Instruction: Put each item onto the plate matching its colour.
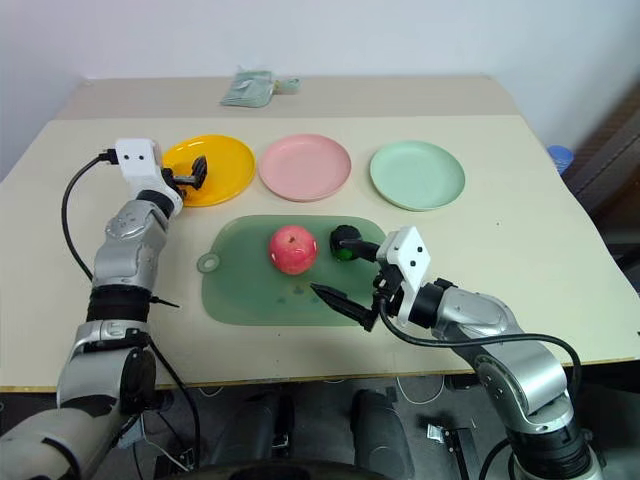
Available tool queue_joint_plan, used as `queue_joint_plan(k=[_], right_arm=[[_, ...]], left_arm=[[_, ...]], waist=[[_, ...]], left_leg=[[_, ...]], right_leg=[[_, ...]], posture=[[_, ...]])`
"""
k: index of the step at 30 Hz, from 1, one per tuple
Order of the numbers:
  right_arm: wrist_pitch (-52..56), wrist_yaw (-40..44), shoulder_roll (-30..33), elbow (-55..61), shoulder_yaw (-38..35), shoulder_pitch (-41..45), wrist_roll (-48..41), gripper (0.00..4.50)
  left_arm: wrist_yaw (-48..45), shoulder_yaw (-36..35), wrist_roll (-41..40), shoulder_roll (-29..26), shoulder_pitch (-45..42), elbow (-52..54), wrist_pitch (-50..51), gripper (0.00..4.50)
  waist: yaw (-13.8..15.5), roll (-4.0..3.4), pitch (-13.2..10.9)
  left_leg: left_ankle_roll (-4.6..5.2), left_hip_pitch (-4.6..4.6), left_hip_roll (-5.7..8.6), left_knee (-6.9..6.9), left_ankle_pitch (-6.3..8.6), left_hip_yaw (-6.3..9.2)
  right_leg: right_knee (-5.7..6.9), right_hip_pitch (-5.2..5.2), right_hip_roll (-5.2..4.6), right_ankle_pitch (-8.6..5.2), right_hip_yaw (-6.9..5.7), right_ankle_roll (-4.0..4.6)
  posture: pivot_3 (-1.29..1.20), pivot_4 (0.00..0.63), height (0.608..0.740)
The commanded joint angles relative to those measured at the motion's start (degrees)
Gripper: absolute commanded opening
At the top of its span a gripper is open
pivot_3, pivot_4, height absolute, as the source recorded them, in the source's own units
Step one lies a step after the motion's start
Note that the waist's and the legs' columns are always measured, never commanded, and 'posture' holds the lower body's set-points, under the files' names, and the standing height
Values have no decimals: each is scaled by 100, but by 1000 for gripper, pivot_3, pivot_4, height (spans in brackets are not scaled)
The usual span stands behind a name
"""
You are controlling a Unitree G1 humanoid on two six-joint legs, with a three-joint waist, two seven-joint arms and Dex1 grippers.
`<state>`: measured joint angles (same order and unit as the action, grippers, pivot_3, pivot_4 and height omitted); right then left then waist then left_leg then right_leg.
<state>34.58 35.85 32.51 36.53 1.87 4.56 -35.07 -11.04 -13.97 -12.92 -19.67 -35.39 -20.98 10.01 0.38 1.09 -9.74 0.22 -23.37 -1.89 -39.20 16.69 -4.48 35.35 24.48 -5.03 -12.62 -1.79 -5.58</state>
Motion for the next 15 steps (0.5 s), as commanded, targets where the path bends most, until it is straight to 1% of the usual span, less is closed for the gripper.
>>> queue_joint_plan(k=[1,5,8,11,15], right_arm=[[-95,-27,-44,220,-73,-15,-44,4500],[-109,11,-66,159,-2,15,-31,4500],[-129,80,-80,35,50,142,-15,4500],[-164,162,-72,-94,80,273,14,4500],[-212,223,-66,-181,93,327,58,4500]], left_arm=[[-460,-217,-612,-8,744,1479,159,4471],[-1136,-23,-1260,-101,1635,2728,676,4471],[-1980,377,-1747,-381,2163,3492,1183,4471],[-2439,658,-1808,-657,2239,3721,1386,4471],[-2873,838,-1970,-815,2075,3721,1582,4471]], waist=[[-23,0,0],[4,0,0],[36,1,1],[37,1,1],[27,0,1]], left_leg=[[0,2,-3,0,0,3],[-2,2,-5,0,-1,6],[-2,2,-4,-2,-1,6],[-2,2,-1,-3,-1,6],[-2,2,-1,-2,-1,6]], right_leg=[[3,0,0,0,1,0],[9,1,-1,-1,1,2],[8,0,-2,-11,1,21],[5,-2,-2,-14,2,25],[6,-1,2,-14,2,26]], posture=[[0,150,740],[0,150,740],[0,150,740],[0,150,740],[0,150,740]])
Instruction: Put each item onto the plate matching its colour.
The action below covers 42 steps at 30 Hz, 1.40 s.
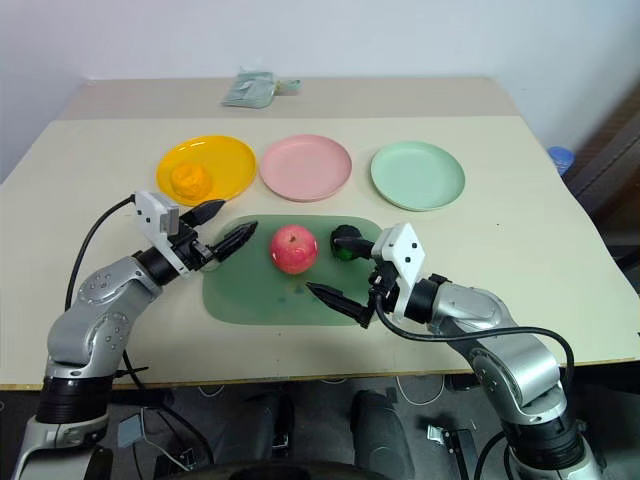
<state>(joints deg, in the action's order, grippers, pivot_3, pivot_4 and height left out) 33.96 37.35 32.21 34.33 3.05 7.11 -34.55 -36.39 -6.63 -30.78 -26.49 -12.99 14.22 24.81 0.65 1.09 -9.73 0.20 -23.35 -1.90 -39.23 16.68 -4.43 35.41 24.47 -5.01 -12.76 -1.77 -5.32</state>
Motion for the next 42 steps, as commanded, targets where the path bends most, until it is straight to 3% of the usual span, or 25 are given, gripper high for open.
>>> queue_joint_plan(k=[1,7,12,17,22,24,28,35,42], right_arm=[[-162,92,-12,46,-48,54,16,4500],[-199,103,132,142,-251,-114,76,4500],[-170,10,135,325,-334,-303,65,4500],[-153,-70,125,433,-341,-401,56,4500],[-151,-101,135,432,-339,-383,50,4500],[-156,-97,140,407,-335,-353,49,4500],[-180,-75,132,346,-308,-291,67,4500],[-231,-13,80,166,-209,-106,111,4500],[-289,42,-13,5,-77,68,194,4500]], left_arm=[[-559,276,-133,-221,-240,174,125,4471],[-1288,1017,336,-491,-607,-224,-37,4471],[-1407,1415,987,-514,-938,-791,-337,4471],[-1443,1511,1142,-373,-1107,-1073,-369,4471],[-1439,1473,1184,-234,-1131,-1115,-368,2919],[-1342,1368,1169,-185,-1126,-1080,-365,2794],[-753,994,1184,106,-1228,-1195,-476,2794],[1595,657,2024,1228,-2228,-2296,-565,2794],[2581,553,2469,2006,-4036,-4882,-1217,2794]], waist=[[0,0,0],[8,0,0],[5,0,0],[5,0,0],[8,0,0],[7,0,0],[5,0,0],[20,3,0],[17,7,-1]], left_leg=[[0,0,0,0,0,0],[0,-1,3,0,0,-3],[0,-1,2,0,0,-2],[1,-2,2,0,0,-1],[1,-2,2,0,0,-1],[1,-2,2,0,0,-1],[1,-2,2,0,0,1],[2,-4,6,-4,0,3],[3,-7,10,-4,0,3]], right_leg=[[0,0,1,0,0,0],[-3,0,1,0,0,0],[-3,0,3,0,0,0],[-3,0,2,1,0,-2],[-3,0,2,1,0,-2],[-3,0,1,1,0,-2],[-3,0,1,1,1,-3],[-4,-2,1,13,0,-24],[-6,-2,3,14,-3,-26]], posture=[[0,150,740],[0,150,740],[0,150,740],[0,150,740],[0,150,740],[0,150,740],[0,150,740],[0,150,740],[0,150,740]])
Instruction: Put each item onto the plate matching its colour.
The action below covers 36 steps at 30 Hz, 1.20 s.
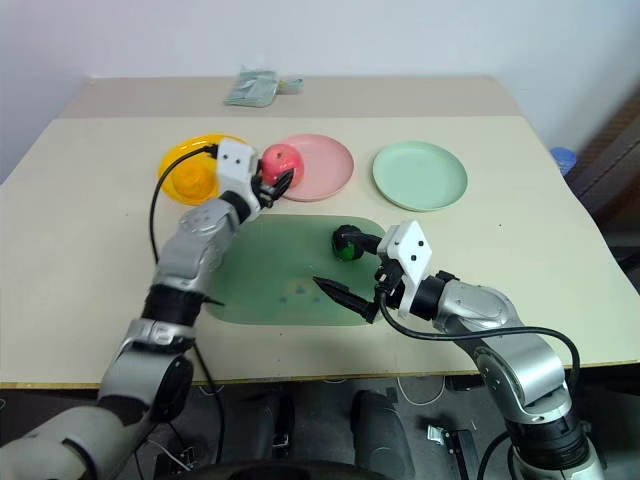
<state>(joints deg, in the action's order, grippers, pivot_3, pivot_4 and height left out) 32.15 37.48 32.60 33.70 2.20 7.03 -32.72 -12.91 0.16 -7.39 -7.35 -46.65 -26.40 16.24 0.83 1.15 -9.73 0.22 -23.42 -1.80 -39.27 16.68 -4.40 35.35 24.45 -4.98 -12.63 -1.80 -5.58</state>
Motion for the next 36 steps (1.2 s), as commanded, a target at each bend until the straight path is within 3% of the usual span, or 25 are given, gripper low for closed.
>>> queue_joint_plan(k=[1,7,8,10,15,20,23,26,29,36], right_arm=[[-115,29,-59,69,17,76,22,4500],[-143,-105,-70,188,-91,-62,68,4500],[-134,-132,-69,228,-98,-100,65,4500],[-114,-188,-70,303,-100,-166,57,4500],[-77,-290,-64,390,-99,-216,52,4500],[-123,-548,-133,107,-164,47,265,4500],[-63,-755,-214,-178,-149,297,457,4500],[-90,-813,-222,-378,-82,415,668,4500],[-67,-862,-213,-835,116,688,1005,4500],[21,-929,-485,-1213,282,976,1240,4500]], left_arm=[[265,-99,190,120,-923,-1246,-437,2794],[-10,-92,308,171,-1728,-2851,-768,2794],[-59,-125,295,165,-1781,-2953,-838,3799],[-74,-160,312,145,-1855,-3086,-960,4486],[14,-329,282,9,-1748,-2876,-1423,4486],[-751,-760,-428,-300,-623,-1007,-1517,4486],[-1547,-695,-880,-703,459,593,-941,4486],[-1948,-589,-1151,-975,1081,1517,-437,4486],[-2980,-385,-1542,-1749,2586,3128,-28,4486],[-3665,-442,-2017,-2558,3954,4503,409,4486]], waist=[[-7,1,0],[-17,0,0],[-14,1,0],[-11,2,-1],[-8,2,-2],[-82,-1,0],[-142,-3,1],[-95,-3,1],[-137,-9,6],[-129,-10,5]], left_leg=[[0,0,0,0,0,0],[1,1,-2,6,0,-2],[1,1,-2,6,0,-2],[0,-1,-2,6,0,-3],[0,-2,-2,5,0,-2],[-1,5,-8,7,0,-4],[-5,6,-11,8,-3,-5],[-7,5,-10,6,-4,-4],[-5,6,-9,5,-2,-4],[-6,8,-12,6,-3,-1]], right_leg=[[-1,0,1,0,-1,0],[-6,1,4,-1,-1,-2],[-6,1,4,-1,-1,-2],[-6,2,3,-2,-2,-3],[-6,2,1,-1,-2,-2],[0,4,0,-1,2,-2],[9,5,2,-2,1,-1],[14,5,-1,-2,2,0],[9,5,-3,-2,7,0],[14,6,-5,-14,5,23]], posture=[[0,150,740],[0,150,740],[0,150,740],[0,150,740],[0,150,740],[0,150,740],[0,150,740],[0,150,740],[0,150,740],[0,150,740]])
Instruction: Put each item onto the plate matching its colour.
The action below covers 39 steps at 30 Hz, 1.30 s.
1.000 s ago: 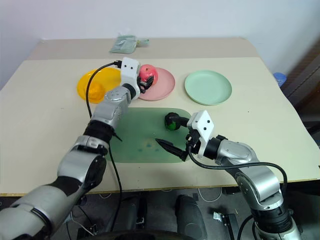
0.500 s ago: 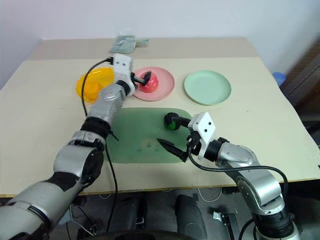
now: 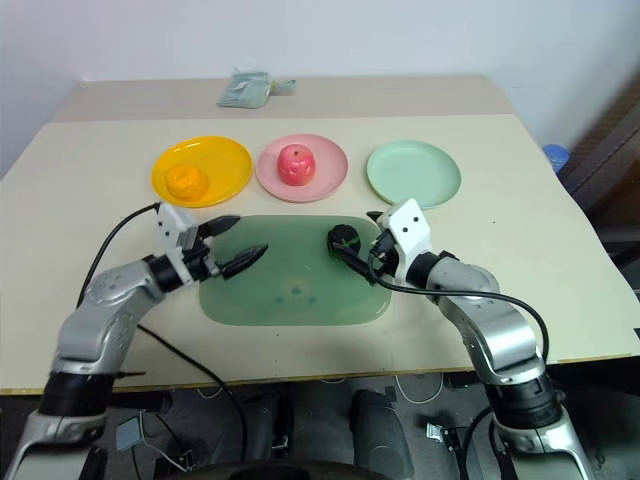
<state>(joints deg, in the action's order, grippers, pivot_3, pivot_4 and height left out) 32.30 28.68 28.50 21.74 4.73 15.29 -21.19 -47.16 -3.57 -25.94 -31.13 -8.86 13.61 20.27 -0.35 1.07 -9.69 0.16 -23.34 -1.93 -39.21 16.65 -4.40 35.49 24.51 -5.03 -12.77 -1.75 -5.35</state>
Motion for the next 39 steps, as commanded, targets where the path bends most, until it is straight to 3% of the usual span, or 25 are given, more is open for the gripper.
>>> queue_joint_plan(k=[1,16,19,22,30,33,39], right_arm=[[34,-73,-117,-81,52,176,130,4500],[344,-76,-701,-995,181,430,277,4500],[352,-95,-750,-970,158,426,313,3642],[410,-173,-790,-920,67,437,298,2219],[181,-568,-917,-1167,-486,1034,309,2219],[-8,-1041,-941,-1985,-777,1629,565,2219],[-958,-1593,-880,-4981,-1048,3222,1089,2219]], left_arm=[[-271,-59,-159,-235,276,610,-24,4486],[-195,30,-150,-263,623,998,89,4486],[-171,35,-132,-243,665,1004,47,4500],[-156,25,-93,-224,710,959,-29,4500],[-69,9,-61,-146,841,918,-210,4500],[-11,71,-61,-65,832,951,-220,4500],[169,288,11,133,766,1052,-173,4500]], waist=[[-11,-2,0],[-32,-3,0],[-24,-3,0],[-31,-4,0],[-36,-8,-3],[-42,-8,-3],[-55,-11,-5]], left_leg=[[0,0,0,0,0,0],[1,-1,1,2,1,-2],[1,-1,1,2,1,-1],[2,-1,1,2,1,-1],[1,-2,0,2,1,-1],[1,-1,0,3,1,-1],[1,-4,4,5,0,-11]], right_leg=[[0,0,0,-1,0,1],[-1,1,3,1,1,-2],[-1,1,3,1,0,-2],[-1,1,2,0,1,-1],[0,5,2,1,1,-1],[0,5,3,0,1,-1],[-1,5,2,1,1,-2]], posture=[[0,150,740],[0,150,740],[0,150,740],[0,150,740],[0,150,740],[0,150,740],[0,150,740]])
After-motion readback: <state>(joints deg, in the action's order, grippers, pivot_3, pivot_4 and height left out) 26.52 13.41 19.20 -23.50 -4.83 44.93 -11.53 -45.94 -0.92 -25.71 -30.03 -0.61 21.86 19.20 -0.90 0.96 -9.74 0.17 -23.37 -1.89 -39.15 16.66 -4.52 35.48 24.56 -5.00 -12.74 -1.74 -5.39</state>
